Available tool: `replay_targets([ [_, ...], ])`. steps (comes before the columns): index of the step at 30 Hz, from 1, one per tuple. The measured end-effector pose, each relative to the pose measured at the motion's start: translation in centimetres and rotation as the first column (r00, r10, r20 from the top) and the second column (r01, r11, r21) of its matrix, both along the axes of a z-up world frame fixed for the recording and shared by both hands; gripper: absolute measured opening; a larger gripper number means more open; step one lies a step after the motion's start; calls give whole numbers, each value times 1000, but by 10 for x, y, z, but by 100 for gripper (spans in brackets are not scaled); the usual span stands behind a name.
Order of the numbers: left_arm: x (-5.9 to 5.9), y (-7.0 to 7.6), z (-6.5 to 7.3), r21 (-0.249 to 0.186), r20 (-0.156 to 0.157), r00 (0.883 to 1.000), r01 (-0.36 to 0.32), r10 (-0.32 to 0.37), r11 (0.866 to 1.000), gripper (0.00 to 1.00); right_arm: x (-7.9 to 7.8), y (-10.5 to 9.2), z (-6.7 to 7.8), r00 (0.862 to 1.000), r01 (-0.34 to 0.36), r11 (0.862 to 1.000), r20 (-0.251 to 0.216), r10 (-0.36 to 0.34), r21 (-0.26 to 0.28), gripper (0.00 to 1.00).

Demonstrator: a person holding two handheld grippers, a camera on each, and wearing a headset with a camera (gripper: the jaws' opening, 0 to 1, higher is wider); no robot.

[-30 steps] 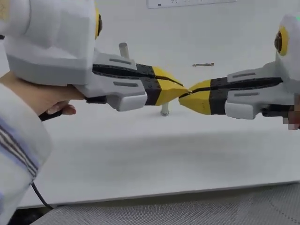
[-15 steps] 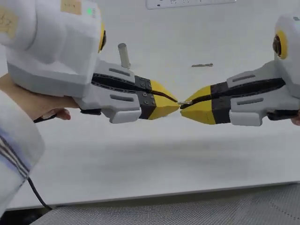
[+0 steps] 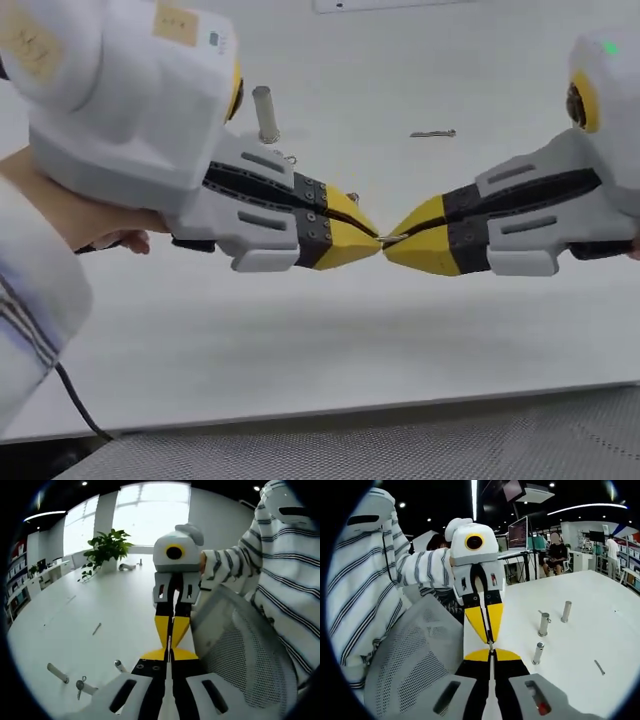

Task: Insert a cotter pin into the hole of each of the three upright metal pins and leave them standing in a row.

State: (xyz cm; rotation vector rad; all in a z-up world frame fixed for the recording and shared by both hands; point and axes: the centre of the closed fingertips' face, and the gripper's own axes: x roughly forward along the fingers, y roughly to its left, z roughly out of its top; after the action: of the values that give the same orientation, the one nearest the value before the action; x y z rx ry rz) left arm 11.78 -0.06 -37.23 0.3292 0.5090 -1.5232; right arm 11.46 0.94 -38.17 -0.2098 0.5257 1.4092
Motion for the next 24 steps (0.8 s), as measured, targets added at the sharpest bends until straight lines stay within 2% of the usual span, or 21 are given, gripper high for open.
replay_targets([
  [3, 2, 0, 0, 0, 11, 1000, -8, 8, 1000, 0, 2, -1, 0, 1000, 7, 1000, 14, -7, -10, 0],
  [6, 12, 5, -4, 18, 37, 999, -40, 39, 999, 3, 11, -8, -4, 998, 24, 999, 51, -22, -49, 0],
  [12, 26, 16, -11, 37, 32, 995, -96, 95, 995, 12, 35, -22, -11, 993, 84, 991, 88, -76, -100, 0],
  [14, 33, 18, -13, 39, 33, 992, -126, 124, 991, 17, 42, -28, -17, 990, 100, 984, 115, -83, -147, 0],
  [19, 50, 20, -17, 38, 41, 982, -188, 187, 981, 21, 63, -34, -31, 984, 165, 969, 102, -148, -182, 0],
  [21, 57, 18, -18, 20, 31, 974, -224, 223, 974, 29, 67, -35, -37, 982, 177, 963, 109, -157, -201, 0],
  [22, 57, 17, -20, 25, 32, 975, -221, 220, 975, 34, 69, -35, -41, 980, 182, 960, 116, -160, -215, 0],
  [24, 59, 15, -24, 38, 29, 975, -221, 220, 974, 36, 70, -34, -45, 981, 179, 958, 116, -156, -224, 0],
])
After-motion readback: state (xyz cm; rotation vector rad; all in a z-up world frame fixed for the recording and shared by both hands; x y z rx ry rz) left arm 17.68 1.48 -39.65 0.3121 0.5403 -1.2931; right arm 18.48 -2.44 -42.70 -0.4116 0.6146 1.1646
